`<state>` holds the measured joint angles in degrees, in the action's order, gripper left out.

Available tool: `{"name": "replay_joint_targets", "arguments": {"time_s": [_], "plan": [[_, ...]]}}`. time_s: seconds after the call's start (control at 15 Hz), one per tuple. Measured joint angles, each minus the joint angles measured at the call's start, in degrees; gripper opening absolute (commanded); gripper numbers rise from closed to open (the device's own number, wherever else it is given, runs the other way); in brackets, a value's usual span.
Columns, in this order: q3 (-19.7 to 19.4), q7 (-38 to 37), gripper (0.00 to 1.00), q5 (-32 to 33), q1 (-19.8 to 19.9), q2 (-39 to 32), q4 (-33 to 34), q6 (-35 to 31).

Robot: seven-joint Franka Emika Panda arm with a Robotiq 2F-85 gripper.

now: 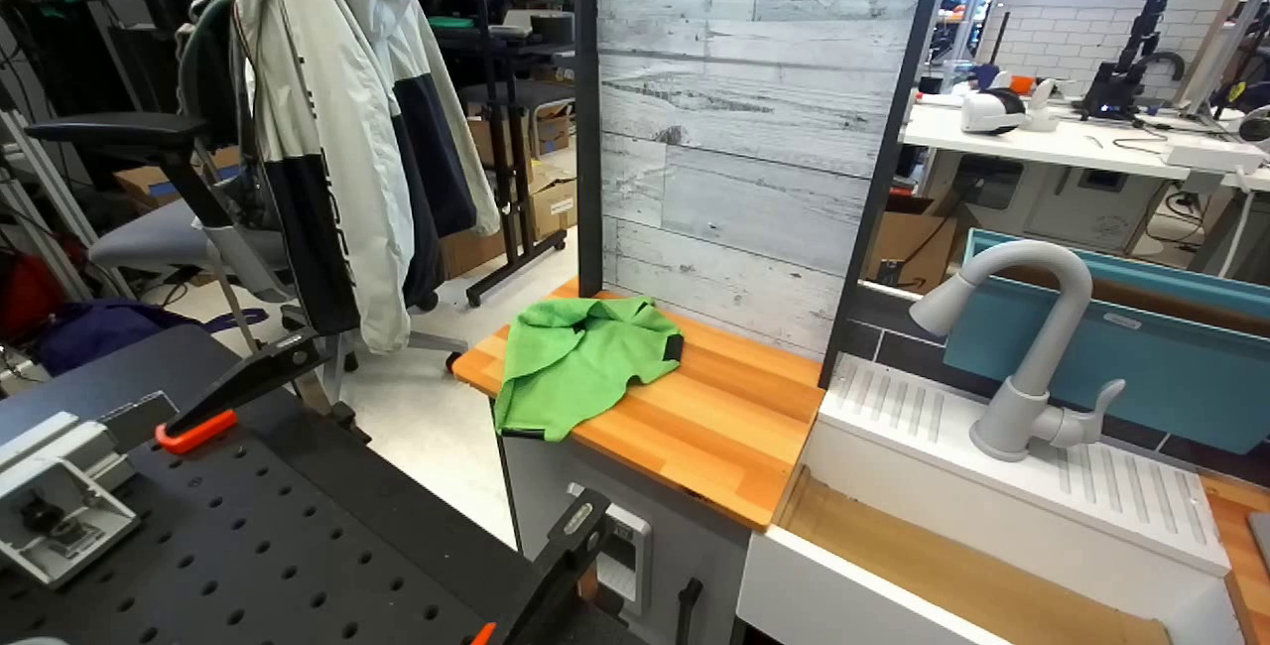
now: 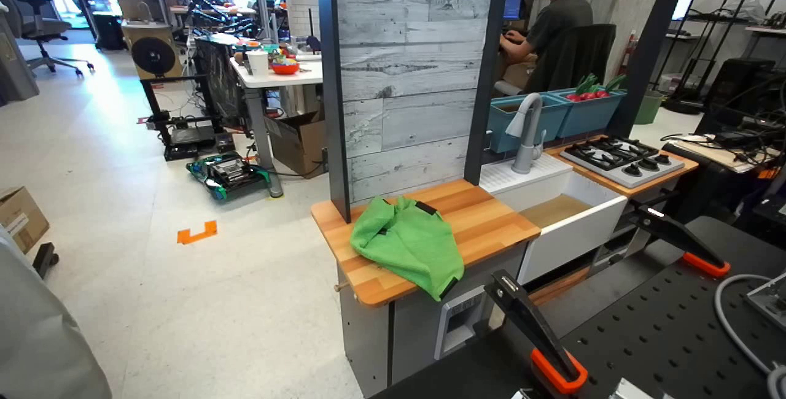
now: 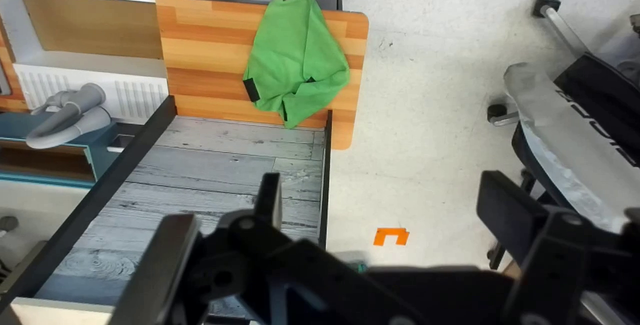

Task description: Push the rag to the right

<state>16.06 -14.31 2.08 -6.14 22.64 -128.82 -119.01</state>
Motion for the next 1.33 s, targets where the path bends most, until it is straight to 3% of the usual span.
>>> {"name": "replay_joint_targets", "arguments": {"time_s": [0.33,0.67,1.33], "plan": [[-2.2,-0.1,1.00,0.9,0.9,-3.5,-5.6,-10.2],[-4.3,-0.1,1.00,4.9,4.0,-12.6,-10.0,-22.1],[-11.3,0.2,1.00,5.4,4.9,-37.4,-6.2,-38.7]]}}
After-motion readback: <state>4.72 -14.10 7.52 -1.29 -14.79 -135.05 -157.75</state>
